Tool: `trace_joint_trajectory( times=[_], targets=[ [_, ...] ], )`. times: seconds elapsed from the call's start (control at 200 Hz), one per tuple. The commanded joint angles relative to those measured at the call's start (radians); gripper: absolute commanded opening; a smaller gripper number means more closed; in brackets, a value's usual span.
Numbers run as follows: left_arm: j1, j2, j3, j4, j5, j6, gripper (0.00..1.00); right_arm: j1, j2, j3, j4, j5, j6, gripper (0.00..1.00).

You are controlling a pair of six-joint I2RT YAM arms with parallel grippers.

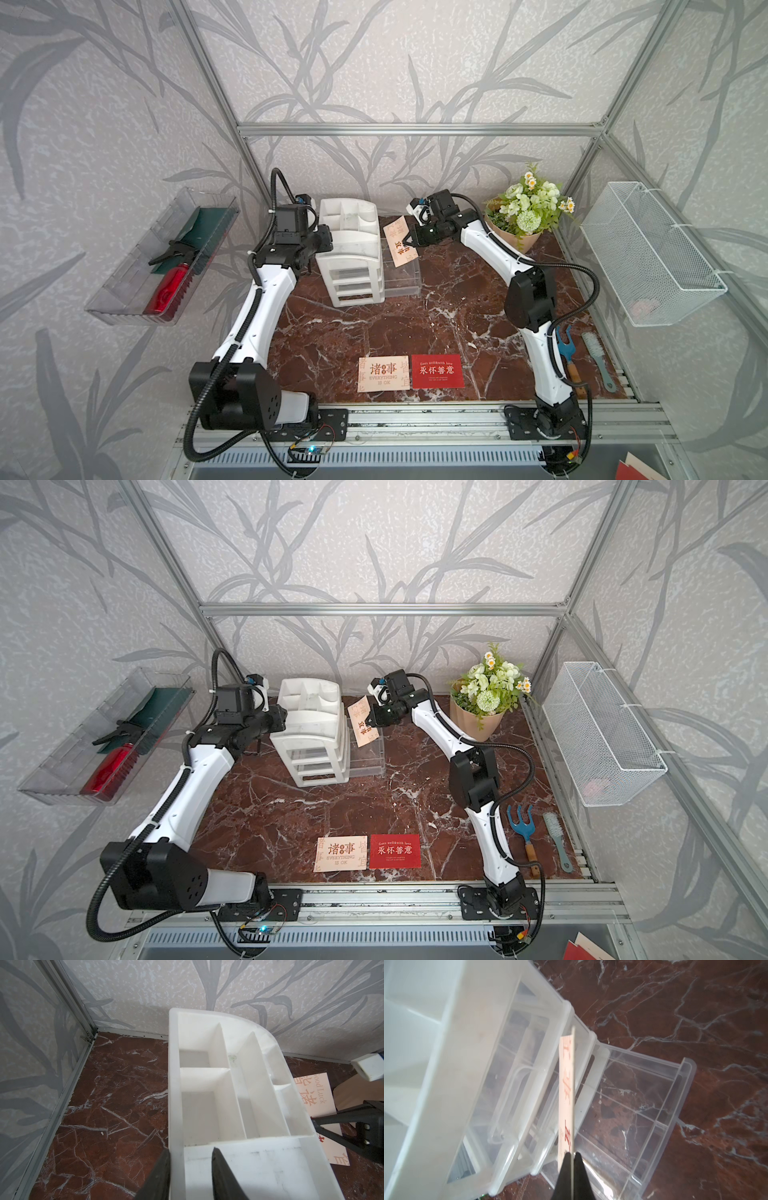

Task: Take the postcards out of the drawer
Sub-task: Pick up the postcard from the drawer, then place the postcard at the center of the board.

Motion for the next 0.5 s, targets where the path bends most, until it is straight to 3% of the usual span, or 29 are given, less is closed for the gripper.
trace_joint_trajectory(
  times=[0.0,0.155,0.31,0.495],
  targets=[
    [-0.006,-0.091,0.022,-0.032,0.069,0.022,0.33,-0.021,-0.099,0.066,-0.241,0.003,-0.237,0.04],
    [-0.036,-0.168,-0.013,0.015,0.234,0.002,0.33,-0.026,-0.167,0.107,-0.462,0.018,-0.449,0.04],
    [-0.143,-0.183,-0.043,0.021,0.371,0.033,0.33,-0.026,-0.262,0.023,-0.579,-0.075,-0.649,0.04],
    [-0.251,-0.158,-0.099,0.106,0.498,0.039,0.34,-0.021,-0.344,-0.074,-0.665,-0.197,-0.792,0.04]
  ],
)
